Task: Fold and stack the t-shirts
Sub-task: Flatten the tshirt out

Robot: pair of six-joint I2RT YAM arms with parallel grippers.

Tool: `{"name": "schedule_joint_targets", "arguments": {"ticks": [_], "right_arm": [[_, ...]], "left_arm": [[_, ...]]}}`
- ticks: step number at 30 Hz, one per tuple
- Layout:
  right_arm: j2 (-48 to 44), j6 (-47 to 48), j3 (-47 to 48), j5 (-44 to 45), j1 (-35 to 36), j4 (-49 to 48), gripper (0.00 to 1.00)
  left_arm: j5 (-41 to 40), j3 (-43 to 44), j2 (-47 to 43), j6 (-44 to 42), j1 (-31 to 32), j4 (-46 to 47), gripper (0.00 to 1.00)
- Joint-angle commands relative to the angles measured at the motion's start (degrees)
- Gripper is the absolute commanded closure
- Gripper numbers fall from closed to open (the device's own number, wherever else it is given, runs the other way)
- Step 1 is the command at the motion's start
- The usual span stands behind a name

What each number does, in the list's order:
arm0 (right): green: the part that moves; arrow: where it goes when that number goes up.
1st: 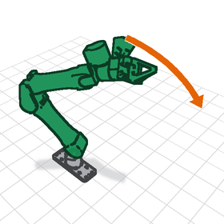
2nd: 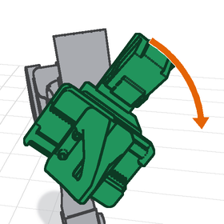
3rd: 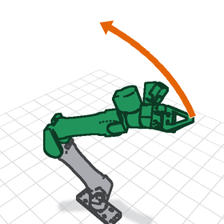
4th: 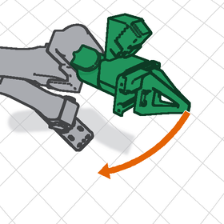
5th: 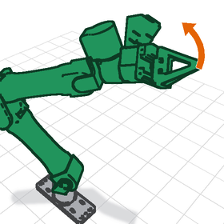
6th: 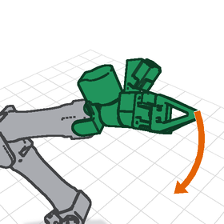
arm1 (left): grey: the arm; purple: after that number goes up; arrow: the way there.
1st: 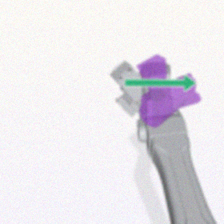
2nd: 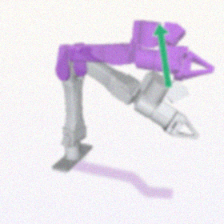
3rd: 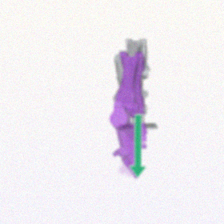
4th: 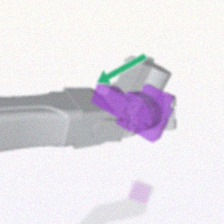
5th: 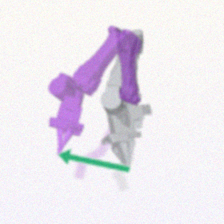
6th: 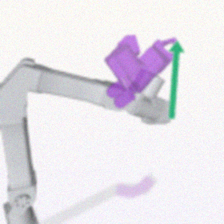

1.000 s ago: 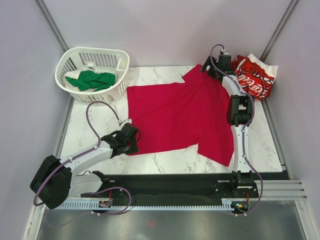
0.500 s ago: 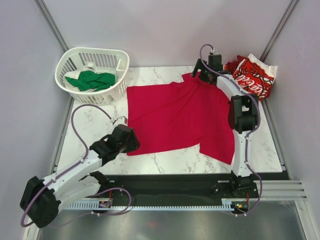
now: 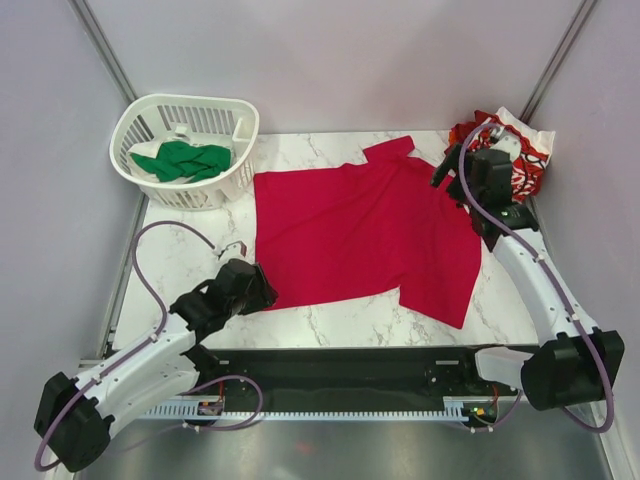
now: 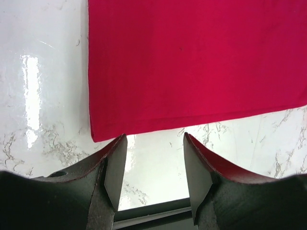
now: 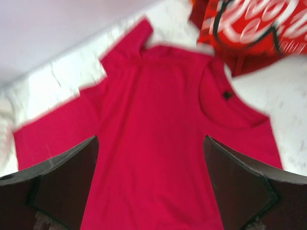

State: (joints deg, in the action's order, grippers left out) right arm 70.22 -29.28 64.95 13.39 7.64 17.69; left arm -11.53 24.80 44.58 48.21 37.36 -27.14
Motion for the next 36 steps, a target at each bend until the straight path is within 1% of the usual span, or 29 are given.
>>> {"name": "schedule_joint_targets", "arguments": {"ticks": [1, 2, 3, 4, 5, 6, 10, 16, 23, 25, 27, 28, 29, 31, 32, 34, 36], "right_arm": [[-1.2, 0.1, -5.61, -6.45, 0.53, 8.21, 0.02], [-3.05, -0.95, -8.84, -6.36, 0.53, 8.84, 0.02], [-4.89, -1.74, -10.7, -8.44, 0.62, 8.94, 0.02], [-8.83, -3.49, -12.63, -9.6, 0.71, 8.94, 0.02], [-10.69, -4.11, -15.79, -10.65, 1.06, 9.02, 0.02], [-13.76, -4.73, -16.95, -11.36, 1.85, 9.37, 0.02], [-17.91, -5.53, -21.0, -12.94, 3.35, 11.31, 0.02], [-18.54, -3.6, -22.67, -16.37, 3.26, 12.1, 0.02], [-18.71, -1.31, -23.63, -17.43, 3.26, 13.24, 0.02], [-19.32, -1.05, -24.43, -17.34, 3.26, 14.03, 0.02], [-20.2, -1.04, -25.83, -16.03, 3.26, 14.73, 0.02], [-20.47, -1.65, -26.27, -14.02, 3.26, 15.7, 0.02], [-20.64, -2.18, -26.71, -13.74, 3.26, 15.97, 0.02], [-20.91, -5.24, -26.02, -9.81, 3.35, 17.63, 0.02], [-21.08, -6.57, -25.84, -9.52, 3.26, 17.81, 0.02], [-20.47, -9.03, -26.36, -9.96, 3.26, 17.46, 0.02], [-18.72, -11.15, -26.71, -10.75, 3.26, 17.81, 0.02]], "left_arm": [[-2.0, 2.62, 1.47, 3.29, 0.25, -2.99, 0.42], [-3.31, 2.97, 2.61, 4.17, 0.25, -4.23, 0.43], [-3.85, 2.8, 2.97, 5.57, 0.25, -5.2, 0.43], [-4.37, 2.54, 3.58, 6.37, 0.17, -5.82, 0.43], [-4.99, 2.19, 3.93, 7.16, 0.25, -7.04, 0.43], [-5.69, 1.58, 4.81, 8.3, 0.25, -7.4, 0.44], [-7.37, 1.57, 8.15, 9.89, 0.25, -8.2, 0.43], [-10.18, 4.29, 14.38, 9.1, 0.16, -8.28, 0.39], [-11.32, 6.14, 20.98, 8.84, 0.16, -7.23, 0.39], [-11.24, 6.75, 22.48, 7.61, 0.08, -6.18, 0.4], [-11.76, 7.98, 24.24, 6.38, -0.01, -6.0, 0.43], [-12.11, 8.07, 24.5, 5.94, 0.08, -5.74, 0.44], [-12.55, 8.42, 24.85, 5.33, -0.01, -4.78, 0.48], [-12.12, 8.69, 25.91, 2.43, -0.27, -3.02, 0.54], [-11.33, 8.86, 26.35, 1.55, -0.36, -1.71, 0.59], [-10.71, 8.87, 27.22, -0.39, -0.45, -0.29, 0.66], [-9.83, 8.52, 27.49, -1.88, -0.89, 1.29, 0.77]]}}
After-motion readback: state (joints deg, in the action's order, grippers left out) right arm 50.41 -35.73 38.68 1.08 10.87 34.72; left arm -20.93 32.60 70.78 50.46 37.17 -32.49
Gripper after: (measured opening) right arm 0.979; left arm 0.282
